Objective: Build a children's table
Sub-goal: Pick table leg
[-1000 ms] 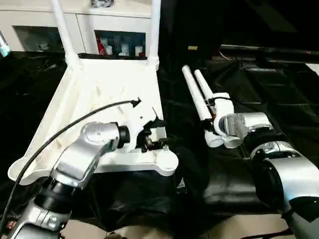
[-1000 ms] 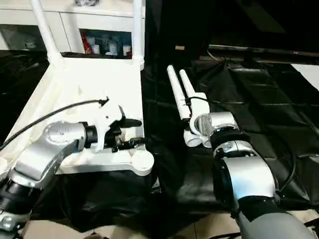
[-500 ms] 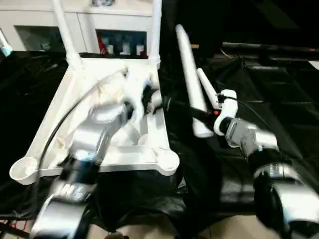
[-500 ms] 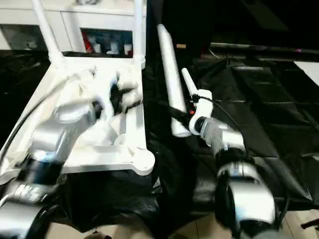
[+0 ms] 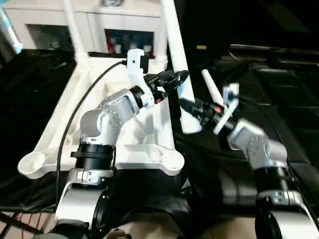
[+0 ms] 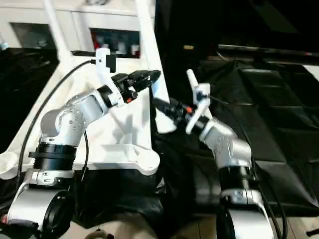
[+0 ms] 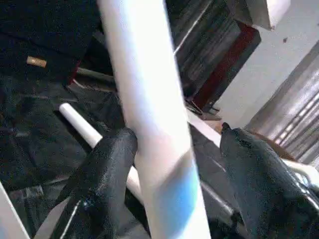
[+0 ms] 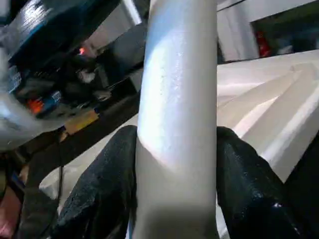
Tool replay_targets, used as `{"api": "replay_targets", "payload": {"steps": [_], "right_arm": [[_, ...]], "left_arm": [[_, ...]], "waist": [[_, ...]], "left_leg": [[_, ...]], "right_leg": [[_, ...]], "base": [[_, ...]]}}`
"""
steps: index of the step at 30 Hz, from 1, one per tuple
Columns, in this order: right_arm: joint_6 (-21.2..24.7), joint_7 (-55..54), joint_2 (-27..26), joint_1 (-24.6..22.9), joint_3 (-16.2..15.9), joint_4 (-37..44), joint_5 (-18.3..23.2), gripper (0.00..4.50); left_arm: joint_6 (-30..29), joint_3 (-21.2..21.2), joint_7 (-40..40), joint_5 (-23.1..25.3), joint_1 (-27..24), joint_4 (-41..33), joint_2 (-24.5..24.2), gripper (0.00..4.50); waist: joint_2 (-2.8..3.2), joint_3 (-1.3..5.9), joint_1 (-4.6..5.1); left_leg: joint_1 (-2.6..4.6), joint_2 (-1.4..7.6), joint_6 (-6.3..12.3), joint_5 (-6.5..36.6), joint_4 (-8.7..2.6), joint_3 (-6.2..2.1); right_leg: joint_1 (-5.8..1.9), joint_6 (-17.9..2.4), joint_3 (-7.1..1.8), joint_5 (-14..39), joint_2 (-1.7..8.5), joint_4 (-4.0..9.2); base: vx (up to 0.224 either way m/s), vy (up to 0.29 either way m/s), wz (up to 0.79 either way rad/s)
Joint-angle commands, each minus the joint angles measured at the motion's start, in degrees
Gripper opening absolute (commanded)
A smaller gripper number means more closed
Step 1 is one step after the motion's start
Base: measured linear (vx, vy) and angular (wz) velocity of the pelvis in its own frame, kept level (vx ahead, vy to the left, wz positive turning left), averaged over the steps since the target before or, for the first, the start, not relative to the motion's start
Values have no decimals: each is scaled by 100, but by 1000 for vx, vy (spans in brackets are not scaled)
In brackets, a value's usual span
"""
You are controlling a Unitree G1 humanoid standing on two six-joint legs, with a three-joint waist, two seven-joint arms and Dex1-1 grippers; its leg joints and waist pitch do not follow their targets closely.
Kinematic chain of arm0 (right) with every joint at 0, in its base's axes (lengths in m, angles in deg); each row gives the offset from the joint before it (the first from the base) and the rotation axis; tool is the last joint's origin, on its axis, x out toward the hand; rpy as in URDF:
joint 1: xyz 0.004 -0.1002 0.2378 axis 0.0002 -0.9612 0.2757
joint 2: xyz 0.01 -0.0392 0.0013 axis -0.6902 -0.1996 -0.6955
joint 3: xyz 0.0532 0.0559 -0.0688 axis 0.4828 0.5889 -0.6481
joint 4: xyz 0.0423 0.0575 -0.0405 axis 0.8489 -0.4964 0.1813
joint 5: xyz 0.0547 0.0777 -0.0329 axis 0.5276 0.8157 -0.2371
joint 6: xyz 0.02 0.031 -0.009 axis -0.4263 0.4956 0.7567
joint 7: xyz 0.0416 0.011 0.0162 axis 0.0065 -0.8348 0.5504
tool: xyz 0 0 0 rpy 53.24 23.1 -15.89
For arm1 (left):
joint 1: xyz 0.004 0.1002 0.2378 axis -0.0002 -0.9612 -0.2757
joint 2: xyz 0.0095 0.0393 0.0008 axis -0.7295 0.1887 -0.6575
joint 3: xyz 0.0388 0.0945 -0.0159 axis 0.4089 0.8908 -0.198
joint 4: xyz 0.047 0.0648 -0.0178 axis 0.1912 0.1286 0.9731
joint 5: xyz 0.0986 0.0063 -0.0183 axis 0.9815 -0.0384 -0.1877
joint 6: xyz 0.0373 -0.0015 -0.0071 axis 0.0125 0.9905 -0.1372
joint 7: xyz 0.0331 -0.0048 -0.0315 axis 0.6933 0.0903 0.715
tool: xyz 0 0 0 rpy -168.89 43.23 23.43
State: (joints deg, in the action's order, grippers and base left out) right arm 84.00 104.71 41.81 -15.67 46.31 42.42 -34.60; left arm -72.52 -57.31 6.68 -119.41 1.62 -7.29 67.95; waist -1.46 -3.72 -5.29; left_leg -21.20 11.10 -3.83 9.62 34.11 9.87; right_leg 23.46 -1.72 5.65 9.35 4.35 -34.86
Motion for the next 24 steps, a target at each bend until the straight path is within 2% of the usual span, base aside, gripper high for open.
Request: {"api": "replay_targets", "payload": {"steps": [1,2,3,6,7,8,10,14,24], "right_arm": [[161,151,-8,-6,-240,341,154,193],[176,158,-8,-45,-315,443,161,193],[189,181,-17,-61,-366,505,168,193],[199,181,-46,-65,-424,568,163,193],[195,163,-69,-59,-437,592,158,193],[195,133,-89,-54,-440,611,145,193],[176,108,-108,-45,-449,611,119,193],[169,-4,-116,-71,-498,673,36,191],[1,-214,-88,-84,-706,639,-183,191]], "left_arm": [[-117,95,-37,-117,24,-92,102,316],[-179,79,-62,-158,11,-112,119,287],[-207,81,-101,-153,0,-121,130,280],[-233,84,-174,-118,-13,-114,146,280],[-245,64,-226,-86,-16,-93,162,271],[-258,27,-285,-81,-20,-83,182,241],[-244,-23,-347,-81,-17,-64,200,234],[-252,-110,-422,-157,-11,-92,201,205],[-198,-182,-599,-133,9,-90,205,197]], "waist": [[7,452,-19],[10,447,-16],[-42,442,-18],[-25,427,-11],[-25,423,-12],[-22,421,-10],[-24,424,-9],[-17,437,-10],[-14,447,-10]], "left_leg": [[49,173,233,1128,-361,-52],[42,173,238,1132,-362,-52],[35,168,237,1125,-359,-48],[39,165,230,1178,-362,-48],[44,165,223,1198,-366,-49],[47,163,201,1228,-366,-51],[43,166,183,1212,-370,-55],[38,174,194,1127,-373,-58],[31,181,209,1002,-377,-52]], "right_leg": [[-366,-803,-271,1766,378,512],[-365,-789,-270,1789,384,519],[-371,-744,-268,1881,390,516],[-344,-630,-268,2161,398,562],[-341,-605,-264,2225,397,574],[-335,-563,-262,2304,395,584],[-333,-525,-262,2285,393,586],[-338,-581,-266,2049,390,560],[-363,-699,-275,1698,396,525]], "base": [[0,0,0],[0,0,0],[0,0,0],[0,0,0],[0,0,0],[0,0,0],[0,0,0],[0,0,0],[0,0,0]]}}
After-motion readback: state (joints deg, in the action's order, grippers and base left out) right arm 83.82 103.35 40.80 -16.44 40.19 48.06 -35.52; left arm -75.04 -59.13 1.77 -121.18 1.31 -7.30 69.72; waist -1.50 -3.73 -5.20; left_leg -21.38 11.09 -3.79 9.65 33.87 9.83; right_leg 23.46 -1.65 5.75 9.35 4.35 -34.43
